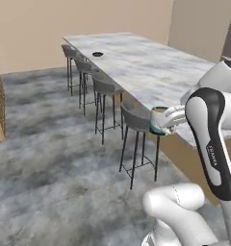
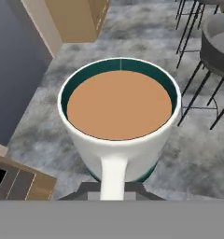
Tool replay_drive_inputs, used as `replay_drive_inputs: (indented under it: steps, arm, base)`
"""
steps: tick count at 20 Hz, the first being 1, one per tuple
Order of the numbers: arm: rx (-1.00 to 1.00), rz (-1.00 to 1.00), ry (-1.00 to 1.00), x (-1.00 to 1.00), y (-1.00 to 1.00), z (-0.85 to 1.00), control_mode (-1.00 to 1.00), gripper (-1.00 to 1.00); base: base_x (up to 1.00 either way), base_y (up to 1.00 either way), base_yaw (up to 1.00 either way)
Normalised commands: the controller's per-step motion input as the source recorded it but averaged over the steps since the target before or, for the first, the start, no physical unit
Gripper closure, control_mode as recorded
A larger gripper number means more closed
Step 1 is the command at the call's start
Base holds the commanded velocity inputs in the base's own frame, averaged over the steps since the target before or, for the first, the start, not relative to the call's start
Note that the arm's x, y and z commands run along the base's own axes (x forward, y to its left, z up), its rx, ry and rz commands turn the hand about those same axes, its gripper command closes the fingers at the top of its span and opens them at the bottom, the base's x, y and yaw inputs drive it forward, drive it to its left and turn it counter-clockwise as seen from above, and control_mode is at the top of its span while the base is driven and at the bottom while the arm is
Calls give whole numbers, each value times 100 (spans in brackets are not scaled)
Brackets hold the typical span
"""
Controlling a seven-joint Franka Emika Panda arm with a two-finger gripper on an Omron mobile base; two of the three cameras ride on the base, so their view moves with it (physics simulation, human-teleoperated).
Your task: Pick the cup of tea, navigate to the dining table, and place it on the saucer.
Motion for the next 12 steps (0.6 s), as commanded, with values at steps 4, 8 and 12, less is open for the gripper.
replay_drive_inputs:
  steps: [4,8,12]
  arm:
    - [0,0,0,0,0,0,100,100]
    - [0,0,0,0,0,0,100,100]
    - [0,0,0,0,0,0,100,100]
  base:
    - [58,56,-78]
    - [100,100,-23]
    - [100,100,0]
